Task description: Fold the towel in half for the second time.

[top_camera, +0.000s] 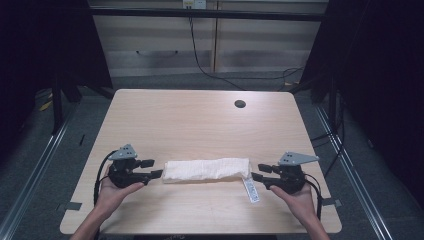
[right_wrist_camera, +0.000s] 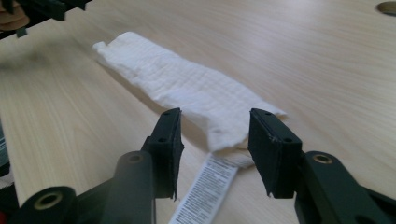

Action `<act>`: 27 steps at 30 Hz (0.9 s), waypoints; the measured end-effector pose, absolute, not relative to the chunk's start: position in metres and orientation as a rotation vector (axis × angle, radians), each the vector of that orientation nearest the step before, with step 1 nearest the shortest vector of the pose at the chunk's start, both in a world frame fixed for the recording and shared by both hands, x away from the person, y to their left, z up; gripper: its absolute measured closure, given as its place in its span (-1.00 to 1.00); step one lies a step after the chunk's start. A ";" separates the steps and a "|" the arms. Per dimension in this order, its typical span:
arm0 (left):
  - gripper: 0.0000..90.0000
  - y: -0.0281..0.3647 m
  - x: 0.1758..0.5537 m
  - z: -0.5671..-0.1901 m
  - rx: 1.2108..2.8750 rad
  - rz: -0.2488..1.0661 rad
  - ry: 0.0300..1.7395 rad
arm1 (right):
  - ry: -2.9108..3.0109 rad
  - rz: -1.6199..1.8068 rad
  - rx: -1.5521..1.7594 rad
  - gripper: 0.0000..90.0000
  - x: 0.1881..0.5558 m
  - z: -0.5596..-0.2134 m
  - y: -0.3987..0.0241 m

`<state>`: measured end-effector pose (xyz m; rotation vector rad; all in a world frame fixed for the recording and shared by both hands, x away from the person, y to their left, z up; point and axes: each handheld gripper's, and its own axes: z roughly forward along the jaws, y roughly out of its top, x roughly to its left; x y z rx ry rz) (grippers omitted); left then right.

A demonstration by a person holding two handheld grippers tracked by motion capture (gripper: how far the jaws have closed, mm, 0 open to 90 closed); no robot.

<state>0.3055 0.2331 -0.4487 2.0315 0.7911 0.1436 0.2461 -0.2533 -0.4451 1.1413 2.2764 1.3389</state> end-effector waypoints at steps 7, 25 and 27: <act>-0.13 0.257 0.299 -0.446 1.955 0.216 0.862 | 2.157 1.331 1.242 0.08 0.240 -0.444 -0.280; -0.36 0.295 0.284 -0.483 1.883 0.215 1.008 | 1.988 1.262 1.464 -0.25 0.223 -0.479 -0.318; -0.44 0.293 0.284 -0.484 1.890 0.199 1.001 | 1.998 1.240 1.476 -0.29 0.225 -0.482 -0.318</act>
